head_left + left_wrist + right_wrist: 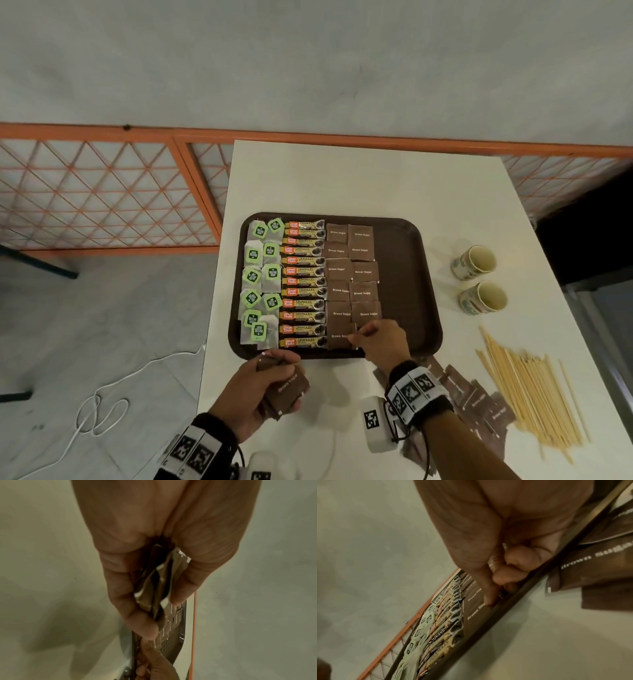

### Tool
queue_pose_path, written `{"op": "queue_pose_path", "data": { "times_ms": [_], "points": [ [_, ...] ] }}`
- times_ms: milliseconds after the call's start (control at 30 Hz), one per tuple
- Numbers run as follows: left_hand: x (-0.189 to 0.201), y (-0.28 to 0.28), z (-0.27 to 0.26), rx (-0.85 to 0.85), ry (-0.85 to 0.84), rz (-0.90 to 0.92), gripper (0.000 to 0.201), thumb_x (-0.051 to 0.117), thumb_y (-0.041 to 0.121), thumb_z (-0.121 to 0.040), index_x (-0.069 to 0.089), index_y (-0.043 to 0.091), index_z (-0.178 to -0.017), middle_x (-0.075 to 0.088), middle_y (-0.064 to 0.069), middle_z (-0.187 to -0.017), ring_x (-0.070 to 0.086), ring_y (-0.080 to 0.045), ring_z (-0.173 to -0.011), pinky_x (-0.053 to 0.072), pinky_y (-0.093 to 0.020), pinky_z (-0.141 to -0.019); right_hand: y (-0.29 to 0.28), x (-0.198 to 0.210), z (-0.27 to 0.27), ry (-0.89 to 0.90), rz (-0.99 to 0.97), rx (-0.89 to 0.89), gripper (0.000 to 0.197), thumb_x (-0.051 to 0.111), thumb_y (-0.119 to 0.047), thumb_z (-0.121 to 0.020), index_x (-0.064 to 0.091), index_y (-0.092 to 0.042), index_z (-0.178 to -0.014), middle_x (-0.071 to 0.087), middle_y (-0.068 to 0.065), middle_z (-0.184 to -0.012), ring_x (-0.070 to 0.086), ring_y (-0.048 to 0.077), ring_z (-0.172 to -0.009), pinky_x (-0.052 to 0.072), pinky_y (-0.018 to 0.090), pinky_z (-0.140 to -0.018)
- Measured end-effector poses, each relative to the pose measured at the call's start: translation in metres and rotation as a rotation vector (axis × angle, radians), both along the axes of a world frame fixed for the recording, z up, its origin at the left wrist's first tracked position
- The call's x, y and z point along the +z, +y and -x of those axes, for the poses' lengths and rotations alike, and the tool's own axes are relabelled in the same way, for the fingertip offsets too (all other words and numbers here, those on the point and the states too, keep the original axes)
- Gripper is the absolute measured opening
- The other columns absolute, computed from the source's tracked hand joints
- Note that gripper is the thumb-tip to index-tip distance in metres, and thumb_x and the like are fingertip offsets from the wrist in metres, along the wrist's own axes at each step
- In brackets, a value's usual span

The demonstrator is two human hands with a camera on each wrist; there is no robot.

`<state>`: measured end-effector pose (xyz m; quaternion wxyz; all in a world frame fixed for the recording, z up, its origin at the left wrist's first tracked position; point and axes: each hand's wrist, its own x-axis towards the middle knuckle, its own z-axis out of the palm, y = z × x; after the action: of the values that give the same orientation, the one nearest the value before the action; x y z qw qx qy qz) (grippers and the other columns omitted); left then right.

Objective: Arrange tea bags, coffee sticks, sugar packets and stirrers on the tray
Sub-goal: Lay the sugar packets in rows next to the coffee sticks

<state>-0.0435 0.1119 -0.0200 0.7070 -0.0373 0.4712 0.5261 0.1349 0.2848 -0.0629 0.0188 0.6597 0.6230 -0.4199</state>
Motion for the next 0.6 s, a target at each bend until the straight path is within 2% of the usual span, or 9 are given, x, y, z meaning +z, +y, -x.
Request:
{"op": "queue_pose_path", "data": {
  "times_ms": [67,167,233,300,400,467,533,600],
  "points": [
    [0.003,0.002,-0.001,0.026,-0.074,-0.024,0.022,0.052,-0.005,-0.084,0.063,-0.001,-0.102,0.064,-0.027,-0.099,0.065,-0.044,-0.085,0.055,-0.044,-0.064,0.000,0.000,0.000,-0.009,0.002,-0.002,0.021,0.085,-0.026,-0.073,0.067,-0.017,-0.079,0.069,-0.003,-0.080,0.067,0.014,-0.075,0.059,0.030,-0.071],
    [0.008,0.005,-0.002,0.040,-0.149,-0.087,0.032,0.043,-0.008,-0.082,0.061,-0.001,-0.107,0.064,-0.029,-0.105,0.065,-0.046,-0.090,0.056,-0.048,-0.068,-0.001,0.008,-0.002,-0.020,-0.035,0.049,0.023,0.083,-0.027,-0.076,0.062,-0.018,-0.080,0.065,-0.004,-0.082,0.062,0.011,-0.077,0.047,0.019,-0.062],
    [0.010,0.006,-0.003,0.020,-0.157,-0.132,0.036,0.044,-0.012,-0.082,0.060,-0.001,-0.112,0.063,-0.031,-0.112,0.064,-0.048,-0.096,0.056,-0.051,-0.072,-0.007,0.023,-0.004,0.052,-0.090,0.099,0.016,0.077,-0.026,-0.082,0.063,-0.019,-0.080,0.066,-0.006,-0.078,0.062,0.010,-0.075,0.043,0.015,-0.061],
    [0.011,0.009,-0.006,-0.036,-0.110,-0.158,0.037,0.051,-0.013,-0.085,0.060,0.001,-0.118,0.062,-0.033,-0.119,0.064,-0.049,-0.099,0.057,-0.051,-0.074,-0.014,0.044,-0.008,0.180,-0.082,0.171,0.011,0.071,-0.031,-0.087,0.066,-0.022,-0.082,0.069,-0.005,-0.077,0.065,0.008,-0.073,0.049,0.016,-0.065],
    [0.012,0.016,-0.020,-0.087,-0.026,-0.151,0.039,0.063,-0.009,-0.083,0.060,0.005,-0.120,0.063,-0.032,-0.115,0.063,-0.046,-0.091,0.058,-0.044,-0.063,-0.027,0.079,-0.016,0.379,0.130,0.326,0.020,0.064,-0.043,-0.090,0.069,-0.023,-0.093,0.072,-0.001,-0.082,0.065,0.006,-0.063,0.050,0.019,-0.058],
    [0.014,0.022,-0.034,-0.109,0.047,-0.135,0.042,0.070,-0.005,-0.079,0.060,0.006,-0.118,0.065,-0.028,-0.107,0.064,-0.039,-0.080,0.056,-0.038,-0.057,-0.033,0.092,-0.023,0.436,0.189,0.388,0.018,0.067,-0.037,-0.090,0.070,-0.019,-0.094,0.073,0.004,-0.081,0.062,0.008,-0.059,0.047,0.019,-0.054],
    [0.016,0.027,-0.049,-0.111,0.128,-0.122,0.040,0.073,-0.003,-0.080,0.060,0.007,-0.117,0.066,-0.024,-0.101,0.064,-0.035,-0.071,0.054,-0.035,-0.054,-0.034,0.094,-0.033,0.455,0.160,0.355,0.012,0.071,-0.027,-0.088,0.071,-0.015,-0.091,0.072,0.009,-0.077,0.061,0.009,-0.058,0.048,0.020,-0.054],
    [0.017,0.031,-0.062,-0.094,0.200,-0.106,0.039,0.076,-0.001,-0.078,0.062,0.007,-0.114,0.068,-0.023,-0.096,0.064,-0.035,-0.070,0.053,-0.034,-0.054,-0.033,0.091,-0.045,0.465,0.159,0.255,0.010,0.072,-0.023,-0.088,0.070,-0.013,-0.090,0.072,0.010,-0.075,0.061,0.010,-0.058,0.049,0.021,-0.055]
  ]
}}
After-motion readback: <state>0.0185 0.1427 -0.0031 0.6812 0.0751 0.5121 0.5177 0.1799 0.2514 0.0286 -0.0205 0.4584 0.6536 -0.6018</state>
